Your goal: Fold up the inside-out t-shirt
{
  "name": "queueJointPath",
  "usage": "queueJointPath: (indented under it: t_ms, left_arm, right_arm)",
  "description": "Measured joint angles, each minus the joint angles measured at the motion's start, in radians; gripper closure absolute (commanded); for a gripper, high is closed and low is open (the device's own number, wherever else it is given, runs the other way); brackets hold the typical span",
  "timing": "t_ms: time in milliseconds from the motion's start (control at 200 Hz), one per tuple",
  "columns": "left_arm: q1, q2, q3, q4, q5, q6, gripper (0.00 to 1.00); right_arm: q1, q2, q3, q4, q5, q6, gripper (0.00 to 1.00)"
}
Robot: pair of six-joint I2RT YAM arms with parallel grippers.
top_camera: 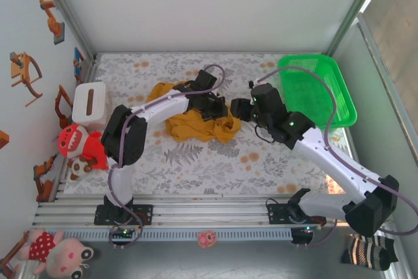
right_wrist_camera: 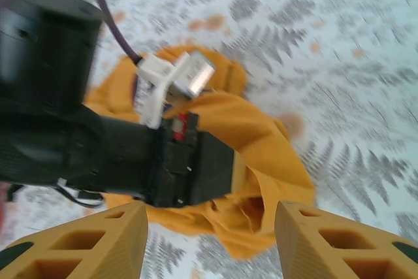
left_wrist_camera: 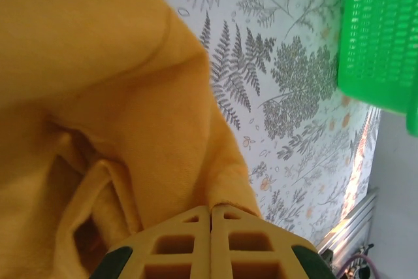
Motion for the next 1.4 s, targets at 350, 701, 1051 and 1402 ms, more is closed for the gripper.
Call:
queueJointPath:
  t_ms: [350,701,1051,1402]
  left_arm:
    - [0.052,-0.034,0.049,0.185,0.076,-0.03,0.03]
    - [0.229,-0.272,-0.264,0.142,-0.005,-0.019,0.01]
    - [0.211,-0.316,-0.447,0.137,-0.062,0.006,0.01]
    - [0.211,-0.293,-0.494,0.148,-0.112,0.044,0.01]
  right_arm:
    - [0.0,0.032,-0.158,-0.013,-0.008,0.063,0.45]
    - [0.0,0.339,-0.101,0.043,-0.093,0.061,0.45]
    - [-0.013,0.497,0.048,0.094,-0.08,0.041,0.7]
    - [-0.161,0.476,0.063,0.085,-0.141,0.015,1.0]
